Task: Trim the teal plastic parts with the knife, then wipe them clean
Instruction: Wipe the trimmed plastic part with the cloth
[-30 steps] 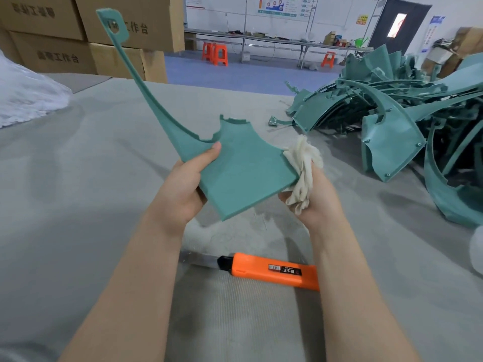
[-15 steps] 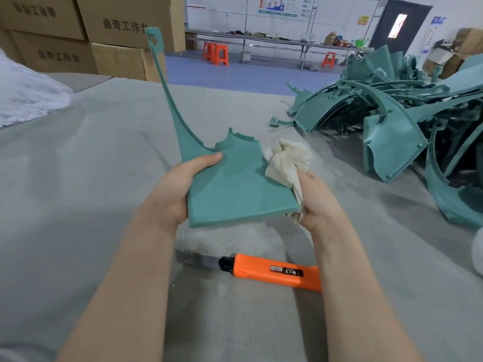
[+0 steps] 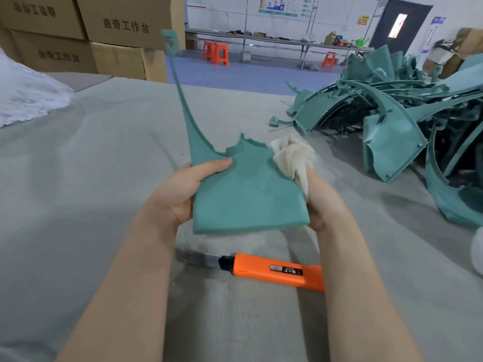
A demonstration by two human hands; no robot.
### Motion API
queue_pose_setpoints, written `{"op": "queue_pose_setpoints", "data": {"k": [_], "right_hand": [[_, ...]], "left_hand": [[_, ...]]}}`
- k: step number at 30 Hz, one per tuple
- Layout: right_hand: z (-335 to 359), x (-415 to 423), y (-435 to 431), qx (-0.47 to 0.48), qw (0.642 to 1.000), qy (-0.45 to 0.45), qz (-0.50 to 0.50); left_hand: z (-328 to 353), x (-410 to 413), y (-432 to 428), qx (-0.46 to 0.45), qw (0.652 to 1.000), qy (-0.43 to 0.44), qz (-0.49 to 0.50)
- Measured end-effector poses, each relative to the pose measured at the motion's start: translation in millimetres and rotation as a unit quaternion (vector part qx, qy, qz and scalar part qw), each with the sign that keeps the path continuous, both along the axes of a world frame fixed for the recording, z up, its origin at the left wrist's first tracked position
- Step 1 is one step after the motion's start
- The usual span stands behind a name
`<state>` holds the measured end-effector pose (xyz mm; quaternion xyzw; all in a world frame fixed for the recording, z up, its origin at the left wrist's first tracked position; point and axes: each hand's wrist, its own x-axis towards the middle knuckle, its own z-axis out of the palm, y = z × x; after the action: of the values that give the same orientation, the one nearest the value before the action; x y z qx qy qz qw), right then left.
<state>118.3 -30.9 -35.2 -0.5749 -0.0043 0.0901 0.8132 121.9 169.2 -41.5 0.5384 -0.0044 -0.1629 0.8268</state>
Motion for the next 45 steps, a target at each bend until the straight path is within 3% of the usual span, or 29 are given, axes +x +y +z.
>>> {"op": "queue_pose_setpoints", "data": {"k": [4,6,9,12,18,23,27,29,32,34,38,41,43,45], "right_hand": [[-2,-4,-1,-0.173,0.981,-0.078,0.034],[-2,-4,1,-0.213,0.971,-0.107,0.026],[-3,-4,7,-0.204,0.971,-0.122,0.005],[-3,-7,10,-0.151,0.984,-0.077,-0.048],[7,-4,3,-0.166,0.979,-0.027,-0.111],[2,-12,11,-0.025,0.999,-0.019,0.003],[-4,-6,15,0.066,0.997,0.036,-0.006],[-8,-3,14,0.088,0.995,0.034,-0.037],[1,-5,20,0.185,0.983,0.007,0.004],[4,-1,20,0.147,0.988,-0.007,-0.039],[-2,10,17,-0.082,0.987,-0.062,-0.126],[-11,14,14,-0.177,0.968,-0.029,-0.175],[-16,17,14,-0.209,0.955,-0.019,-0.211],[-14,15,18,-0.165,0.951,-0.054,-0.256]], "left_hand": [[-1,-2,-1,0.05,0.998,-0.011,-0.03],[0,-1,0,0.05,0.998,-0.011,-0.029],[-1,0,2,0.048,0.999,-0.004,-0.016],[-1,0,1,0.02,1.0,0.003,-0.02],[-1,-2,-3,0.012,0.998,0.002,-0.055],[-1,-1,-2,-0.009,0.994,0.01,-0.105],[-2,-2,-3,-0.029,0.991,0.005,-0.129],[-3,0,-10,-0.008,0.994,-0.014,-0.104],[-7,4,-19,0.02,0.998,-0.032,-0.053],[-8,4,-23,0.022,0.999,-0.036,-0.033],[-7,5,-28,0.001,1.0,0.006,-0.015],[-8,7,-24,-0.121,0.984,0.116,-0.065],[-11,9,-22,-0.163,0.971,0.142,-0.104],[-13,10,-22,-0.174,0.967,0.14,-0.125]]}}
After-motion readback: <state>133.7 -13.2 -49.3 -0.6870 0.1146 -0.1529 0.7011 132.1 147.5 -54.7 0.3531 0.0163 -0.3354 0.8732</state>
